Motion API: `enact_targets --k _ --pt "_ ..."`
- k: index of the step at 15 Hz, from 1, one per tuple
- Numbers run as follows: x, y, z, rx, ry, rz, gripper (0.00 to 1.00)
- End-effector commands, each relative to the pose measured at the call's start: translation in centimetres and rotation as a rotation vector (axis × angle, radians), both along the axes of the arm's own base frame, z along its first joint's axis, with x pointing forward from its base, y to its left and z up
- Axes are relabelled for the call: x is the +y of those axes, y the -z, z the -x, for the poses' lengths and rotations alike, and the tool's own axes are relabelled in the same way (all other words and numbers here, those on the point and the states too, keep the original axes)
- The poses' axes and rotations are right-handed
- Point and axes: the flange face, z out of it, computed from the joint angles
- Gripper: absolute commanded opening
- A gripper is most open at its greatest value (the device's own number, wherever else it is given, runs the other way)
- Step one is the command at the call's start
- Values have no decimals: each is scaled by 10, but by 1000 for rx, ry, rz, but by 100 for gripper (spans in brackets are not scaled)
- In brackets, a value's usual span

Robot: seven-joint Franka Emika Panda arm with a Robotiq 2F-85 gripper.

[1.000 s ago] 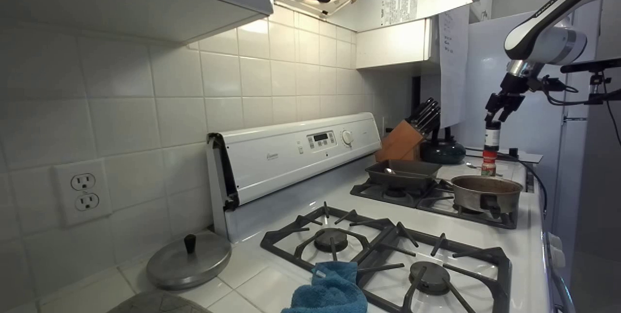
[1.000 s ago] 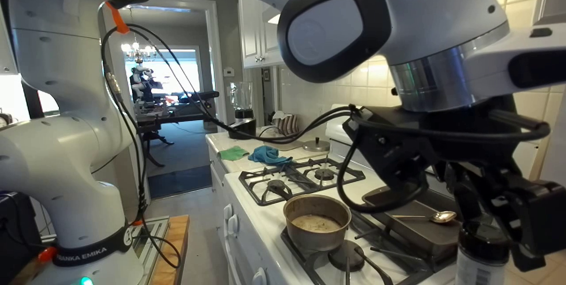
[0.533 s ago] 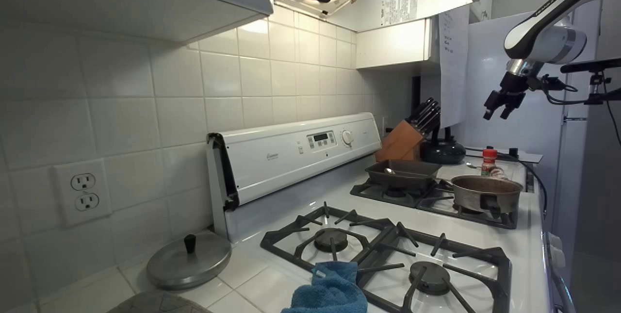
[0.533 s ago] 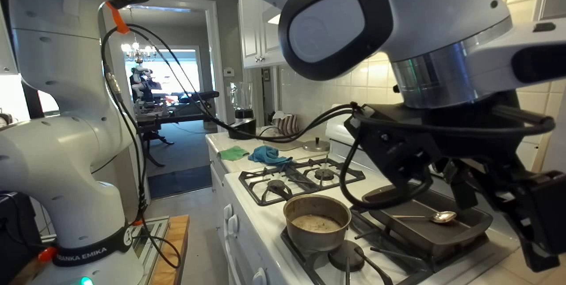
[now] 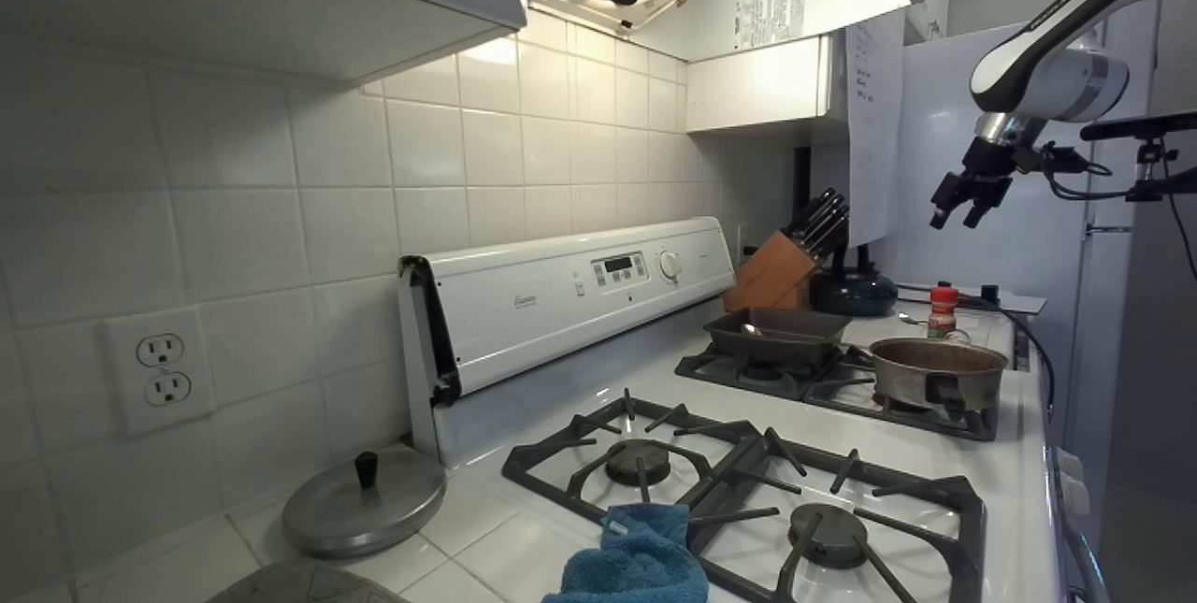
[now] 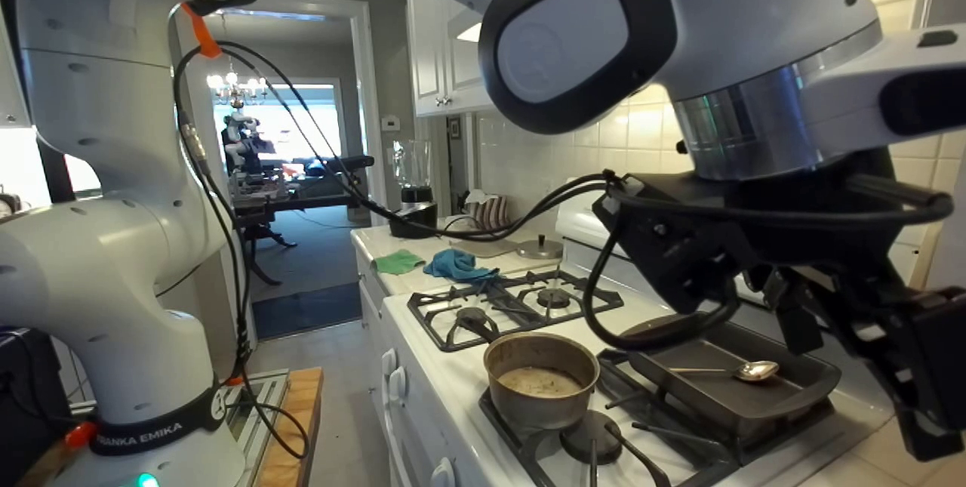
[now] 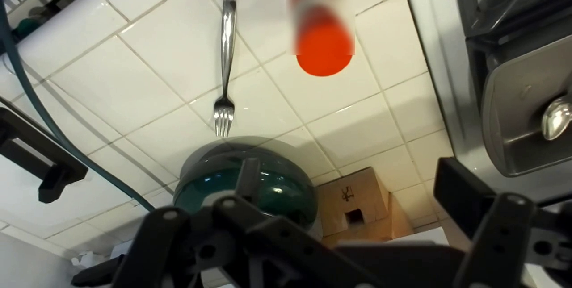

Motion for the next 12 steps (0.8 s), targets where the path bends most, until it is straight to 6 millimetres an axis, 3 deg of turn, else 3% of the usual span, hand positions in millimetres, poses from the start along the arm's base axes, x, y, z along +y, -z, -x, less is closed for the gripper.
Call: enact_targets --k 1,7,12 --pt "1 -2 -4 24 54 -45 100" --pt "26 6 -2 139 268 -143 100" --pt "52 30 -6 315 426 -187 100"
